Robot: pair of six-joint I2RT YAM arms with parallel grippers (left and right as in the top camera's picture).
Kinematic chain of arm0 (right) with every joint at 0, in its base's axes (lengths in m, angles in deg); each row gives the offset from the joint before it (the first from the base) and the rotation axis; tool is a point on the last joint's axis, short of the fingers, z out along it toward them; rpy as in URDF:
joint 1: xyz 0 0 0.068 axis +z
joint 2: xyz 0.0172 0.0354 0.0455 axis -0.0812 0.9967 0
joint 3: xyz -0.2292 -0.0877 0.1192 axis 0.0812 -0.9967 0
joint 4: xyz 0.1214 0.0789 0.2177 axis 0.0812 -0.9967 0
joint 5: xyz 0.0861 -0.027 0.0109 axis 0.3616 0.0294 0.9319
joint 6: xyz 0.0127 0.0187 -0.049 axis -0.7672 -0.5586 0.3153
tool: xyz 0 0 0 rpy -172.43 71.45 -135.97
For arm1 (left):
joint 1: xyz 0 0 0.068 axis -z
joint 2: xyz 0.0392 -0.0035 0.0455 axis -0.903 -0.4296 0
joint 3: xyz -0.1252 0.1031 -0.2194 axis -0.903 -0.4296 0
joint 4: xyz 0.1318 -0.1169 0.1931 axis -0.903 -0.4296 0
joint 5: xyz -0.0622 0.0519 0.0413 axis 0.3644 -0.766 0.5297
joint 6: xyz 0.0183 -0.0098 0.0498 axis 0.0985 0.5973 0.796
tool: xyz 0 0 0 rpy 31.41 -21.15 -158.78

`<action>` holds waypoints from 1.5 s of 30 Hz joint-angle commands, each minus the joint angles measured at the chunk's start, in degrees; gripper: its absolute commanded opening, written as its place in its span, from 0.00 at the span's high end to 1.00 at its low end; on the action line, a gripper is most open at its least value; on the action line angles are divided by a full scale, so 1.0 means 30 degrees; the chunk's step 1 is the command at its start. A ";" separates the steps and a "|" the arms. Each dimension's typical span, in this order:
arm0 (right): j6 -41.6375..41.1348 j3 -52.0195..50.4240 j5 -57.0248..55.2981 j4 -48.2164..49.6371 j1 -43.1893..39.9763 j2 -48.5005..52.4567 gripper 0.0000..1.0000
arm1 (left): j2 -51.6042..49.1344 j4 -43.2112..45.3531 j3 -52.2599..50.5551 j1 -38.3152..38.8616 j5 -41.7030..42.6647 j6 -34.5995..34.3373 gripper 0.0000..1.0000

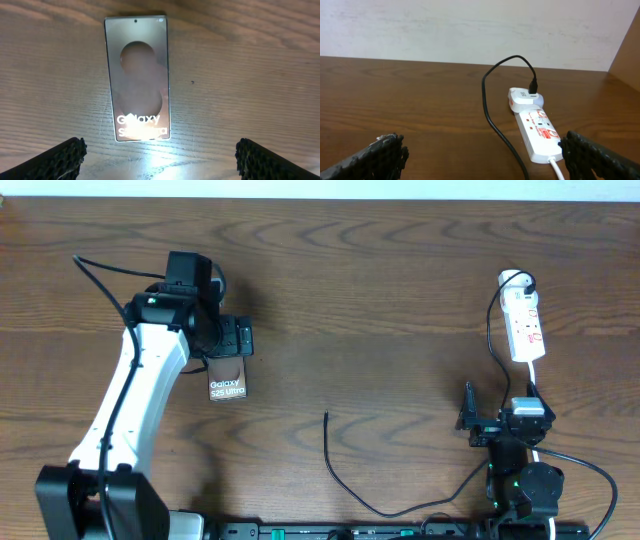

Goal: Plug charger to phone and switch on socket
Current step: 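Move the left gripper over the silver phone and lower onto it, then close the left gripper on the phone's long edges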

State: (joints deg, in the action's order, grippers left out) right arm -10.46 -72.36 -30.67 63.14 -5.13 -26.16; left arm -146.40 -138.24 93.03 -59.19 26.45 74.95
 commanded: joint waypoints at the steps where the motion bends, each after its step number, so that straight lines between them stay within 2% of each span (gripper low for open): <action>1: -0.0240 -0.0022 0.0029 -0.0073 -0.0080 -0.0102 0.01 | -0.1209 -0.0051 0.0189 0.0044 -0.0313 -0.0350 0.02; 16: -0.0240 -0.0022 0.0029 -0.0073 -0.0080 -0.0102 0.01 | -0.4677 0.1035 0.0168 0.0044 -0.1311 0.0022 0.02; 45: -0.0240 -0.0022 0.0029 -0.0073 -0.0080 -0.0102 0.01 | -0.6958 0.2543 -0.0466 0.0044 -0.2018 0.0015 0.02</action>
State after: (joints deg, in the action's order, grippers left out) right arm -10.46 -72.36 -30.67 63.14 -5.13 -26.16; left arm -165.73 -130.76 92.64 -59.19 21.34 74.86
